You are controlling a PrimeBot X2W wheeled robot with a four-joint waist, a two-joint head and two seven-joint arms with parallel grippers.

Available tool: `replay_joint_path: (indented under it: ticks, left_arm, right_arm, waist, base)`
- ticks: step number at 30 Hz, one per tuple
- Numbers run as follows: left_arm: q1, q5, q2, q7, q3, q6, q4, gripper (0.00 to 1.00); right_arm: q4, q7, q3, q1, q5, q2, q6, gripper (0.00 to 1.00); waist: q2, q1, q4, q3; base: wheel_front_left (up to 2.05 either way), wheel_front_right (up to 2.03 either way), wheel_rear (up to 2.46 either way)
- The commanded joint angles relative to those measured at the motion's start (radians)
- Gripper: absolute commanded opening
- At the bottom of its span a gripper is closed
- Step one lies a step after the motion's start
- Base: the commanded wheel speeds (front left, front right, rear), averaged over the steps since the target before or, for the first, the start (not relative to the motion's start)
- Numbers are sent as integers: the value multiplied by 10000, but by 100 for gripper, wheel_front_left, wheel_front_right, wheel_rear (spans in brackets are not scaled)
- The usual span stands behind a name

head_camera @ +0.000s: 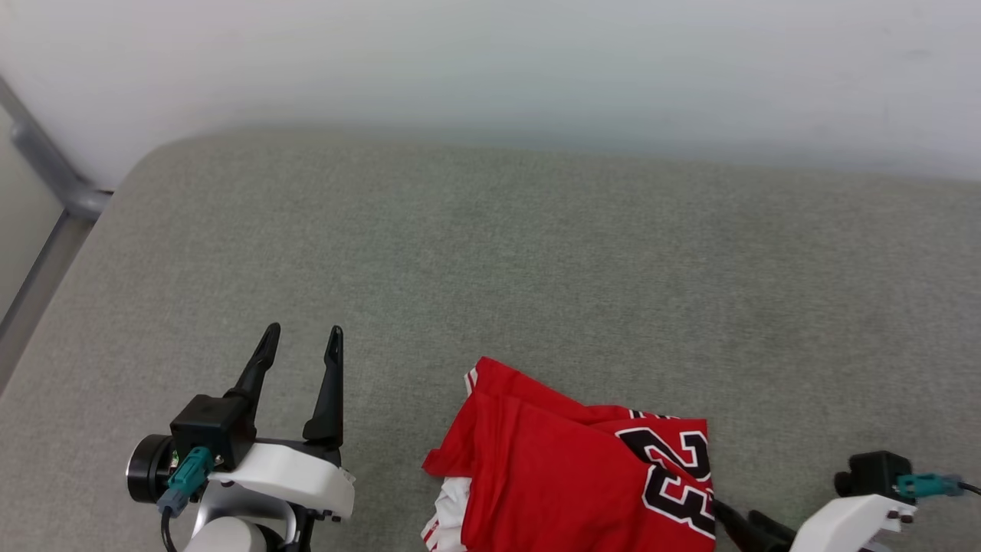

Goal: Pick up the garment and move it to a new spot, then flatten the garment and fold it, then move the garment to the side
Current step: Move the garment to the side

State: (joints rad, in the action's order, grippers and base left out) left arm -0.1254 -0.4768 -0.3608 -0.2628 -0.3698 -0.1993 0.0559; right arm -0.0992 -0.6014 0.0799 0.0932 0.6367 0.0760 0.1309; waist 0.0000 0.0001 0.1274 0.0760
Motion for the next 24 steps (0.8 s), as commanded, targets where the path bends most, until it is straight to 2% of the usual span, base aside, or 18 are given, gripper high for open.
replay_joint_path:
  ticks: [1,9,10,11,18,24]
  left_arm:
    - [-118,91,84,-24,83,66,28,100]
    - [-335,333,365,-24,428,437,238,100]
    - [-345,372,391,-24,449,480,260,100]
    - [-367,389,422,-24,481,495,270,100]
    - [-177,607,533,-24,690,648,430,100]
    - [53,755,565,-23,750,647,346,100]
  right_arm:
    - [-140,-58,-154,-205,166,9,-5,100]
    - [-1403,-280,-1169,-866,1143,-7,-13,100]
    - [-1507,-304,-1252,-920,1216,21,-14,60]
    - [-1597,-308,-1317,-970,1310,26,-14,0]
    - [-1369,149,-1863,-1268,1300,461,-11,0]
    - [-803,541,-2172,-1440,254,1101,-5,0]
  waist:
    - [0,-1,238,241]
    - [0,-1,518,784]
    - [0,-1,522,804]
    - [0,-1,526,814]
    - [0,-1,297,462]
    - [0,-1,-216,109]
  base:
    - [0,0,0]
    - [0,0,0]
    - [0,0,0]
    - [0,0,0]
    - [0,0,0]
    - [0,0,0]
